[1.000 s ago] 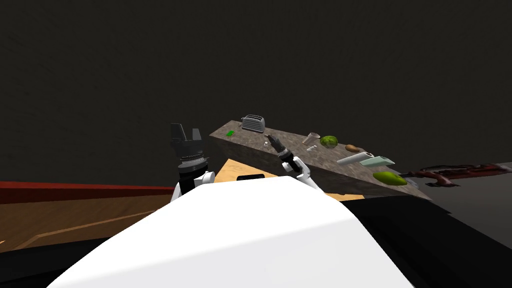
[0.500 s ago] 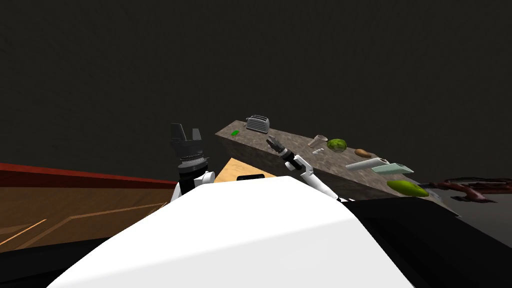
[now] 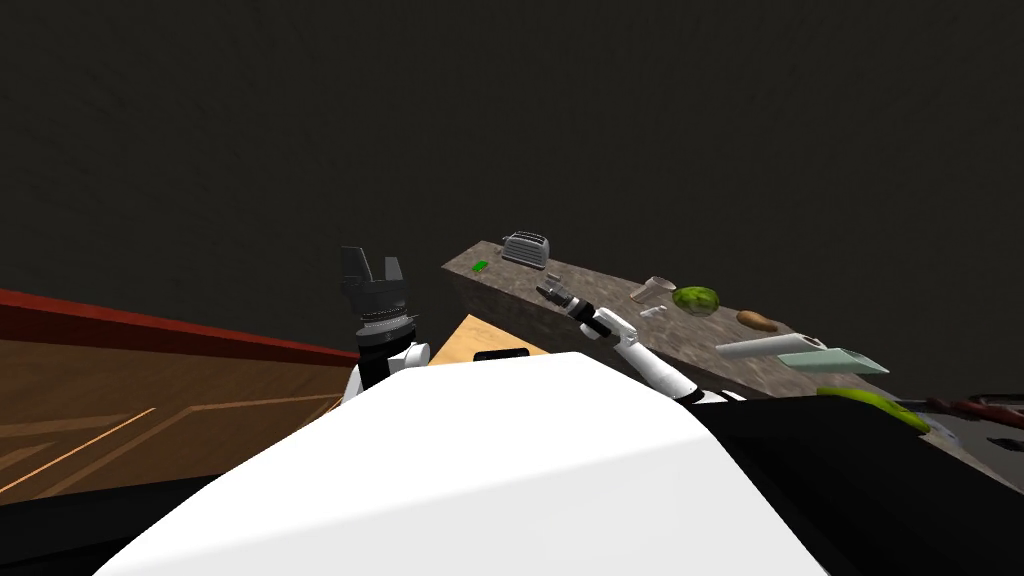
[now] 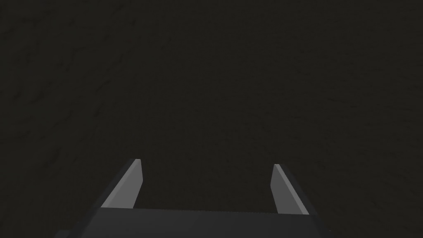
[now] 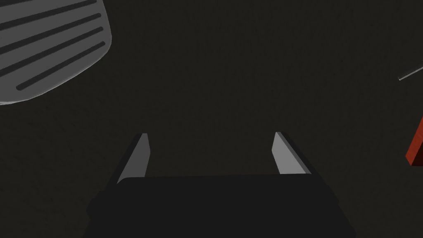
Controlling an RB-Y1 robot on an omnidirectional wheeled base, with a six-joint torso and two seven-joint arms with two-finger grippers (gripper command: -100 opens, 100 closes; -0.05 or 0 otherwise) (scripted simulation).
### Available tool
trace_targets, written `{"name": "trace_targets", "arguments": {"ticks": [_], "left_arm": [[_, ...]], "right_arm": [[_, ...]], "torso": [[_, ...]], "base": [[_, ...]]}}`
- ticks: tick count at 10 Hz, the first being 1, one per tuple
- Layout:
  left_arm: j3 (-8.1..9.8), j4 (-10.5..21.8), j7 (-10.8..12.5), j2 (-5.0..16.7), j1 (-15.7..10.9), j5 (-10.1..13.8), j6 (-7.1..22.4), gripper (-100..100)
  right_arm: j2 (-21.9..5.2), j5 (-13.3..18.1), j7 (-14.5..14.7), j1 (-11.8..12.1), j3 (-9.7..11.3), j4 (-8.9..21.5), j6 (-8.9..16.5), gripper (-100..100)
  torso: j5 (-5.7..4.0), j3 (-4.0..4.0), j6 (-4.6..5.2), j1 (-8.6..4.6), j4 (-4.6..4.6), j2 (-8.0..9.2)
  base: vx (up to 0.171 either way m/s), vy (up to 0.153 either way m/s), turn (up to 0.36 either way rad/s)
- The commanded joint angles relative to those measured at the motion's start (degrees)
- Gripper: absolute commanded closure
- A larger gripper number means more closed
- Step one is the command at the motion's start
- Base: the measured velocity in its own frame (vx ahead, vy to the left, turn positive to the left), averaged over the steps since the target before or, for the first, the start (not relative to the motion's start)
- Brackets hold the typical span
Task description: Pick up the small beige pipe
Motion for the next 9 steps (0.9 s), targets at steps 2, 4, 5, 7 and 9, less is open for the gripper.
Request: {"name": "trace_targets", "arguments": {"ticks": [2, 4, 5, 7, 9], "left_arm": [[0.00, 0.0, 0.0, 0.0, 0.0, 0.0, 0.0, 0], [0.01, 0.0, 0.0, 0.0, 0.0, 0.0, 0.0, 0], [0.00, 0.0, 0.0, 0.0, 0.0, 0.0, 0.0, 0], [0.00, 0.0, 0.0, 0.0, 0.0, 0.0, 0.0, 0], [0.01, 0.0, 0.0, 0.0, 0.0, 0.0, 0.0, 0]], "right_arm": [[-4.0, 2.4, 0.0, -1.4, 1.5, 4.3, 0.6, -100], [-7.4, 3.9, -0.2, -1.8, 2.2, 6.9, 0.7, -100], [-8.3, 3.9, -0.2, -1.8, 2.2, 7.7, 0.7, -100], [-11.4, 5.4, -0.5, -2.0, 3.0, 10.4, 0.9, -100], [-14.1, 6.8, -0.9, -2.1, 3.8, 12.6, 1.0, -100]], "torso": [[0.00, 0.01, 0.03, -0.03, 0.00, 0.03], [-0.01, 0.00, 0.04, -0.05, 0.00, 0.00], [0.00, 0.00, 0.01, 0.00, 0.00, 0.00], [0.01, -0.02, 0.01, 0.00, 0.00, -0.04], [-0.03, 0.02, 0.06, -0.15, 0.01, 0.05]], "base": [[0.028, 0.057, 0.127], [0.032, 0.057, 0.125], [0.035, 0.052, 0.085], [0.046, 0.057, 0.142], [0.025, 0.028, 0.099]]}}
